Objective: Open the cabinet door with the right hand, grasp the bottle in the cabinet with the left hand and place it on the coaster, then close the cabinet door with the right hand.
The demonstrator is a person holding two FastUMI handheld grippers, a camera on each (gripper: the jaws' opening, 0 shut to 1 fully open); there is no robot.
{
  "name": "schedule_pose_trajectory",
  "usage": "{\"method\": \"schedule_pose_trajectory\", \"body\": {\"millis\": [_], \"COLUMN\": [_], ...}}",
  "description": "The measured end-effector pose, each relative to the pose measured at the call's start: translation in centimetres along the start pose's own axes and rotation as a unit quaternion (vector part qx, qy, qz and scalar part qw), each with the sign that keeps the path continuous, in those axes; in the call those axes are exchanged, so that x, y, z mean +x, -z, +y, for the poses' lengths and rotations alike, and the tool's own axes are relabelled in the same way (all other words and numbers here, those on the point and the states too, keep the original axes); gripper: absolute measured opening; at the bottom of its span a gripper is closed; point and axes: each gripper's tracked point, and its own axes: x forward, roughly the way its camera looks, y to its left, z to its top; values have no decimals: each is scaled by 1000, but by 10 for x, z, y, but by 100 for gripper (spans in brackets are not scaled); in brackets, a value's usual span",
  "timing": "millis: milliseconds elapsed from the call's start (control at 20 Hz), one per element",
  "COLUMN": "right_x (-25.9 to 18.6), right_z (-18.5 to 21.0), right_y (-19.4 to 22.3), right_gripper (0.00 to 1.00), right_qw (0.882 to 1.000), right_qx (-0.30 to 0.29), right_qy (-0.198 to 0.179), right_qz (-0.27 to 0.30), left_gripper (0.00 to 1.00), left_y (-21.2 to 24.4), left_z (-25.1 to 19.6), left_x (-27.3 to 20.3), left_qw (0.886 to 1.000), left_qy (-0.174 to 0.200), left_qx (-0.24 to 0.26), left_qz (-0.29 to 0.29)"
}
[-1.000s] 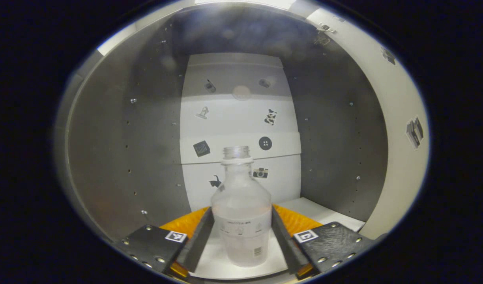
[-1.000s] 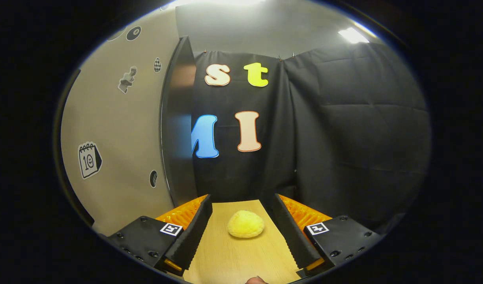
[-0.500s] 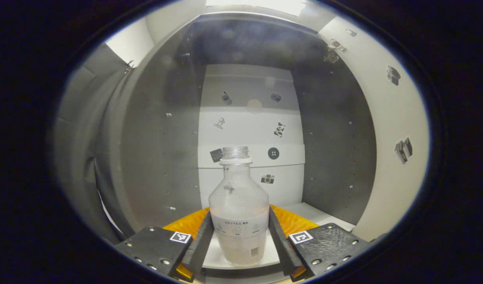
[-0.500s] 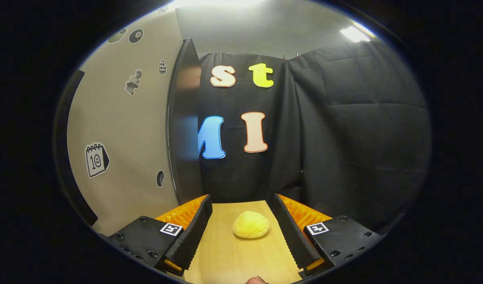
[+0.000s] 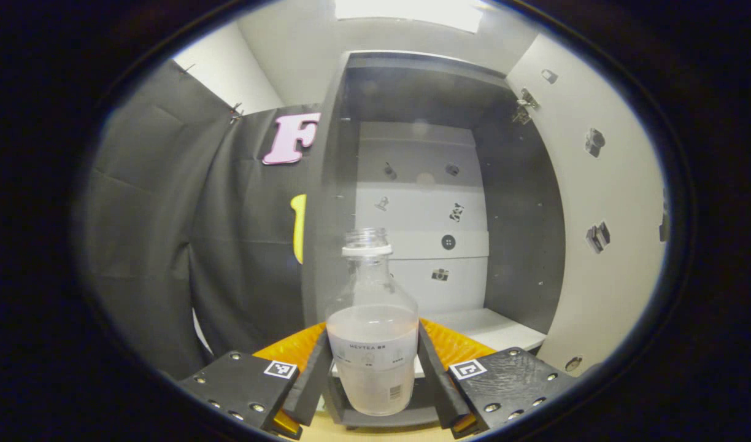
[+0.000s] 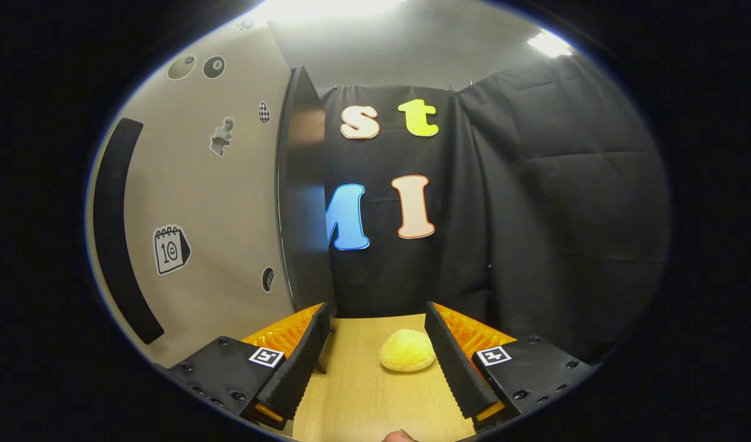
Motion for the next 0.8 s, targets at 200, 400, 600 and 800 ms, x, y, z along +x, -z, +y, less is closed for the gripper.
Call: {"method": "schedule_pose_trajectory", "body": {"millis": [200,400,600,800], "right_x": [-5,-10,-14,-18], "right_z": [-1,-1,1,4], "right_y": [3,8,18,26], "right_gripper": [98,98,98,98], "right_qw": [1000,1000,1000,999], "right_qx": [12,17,16,28], "right_qy": [-16,-22,-23,-22], "right_qz": [-2,-7,-12,-5], "left_gripper": [72,72,74,73], "left_y": [18,35,70,119], "left_z": [25,47,69,84], "left_x": [-37,-76,-118,-149], "left_qw": [999,998,997,995], "left_qy": [-32,-57,-77,-86], "left_qx": [-15,-17,-15,-22], "left_qz": [4,4,11,41]}}
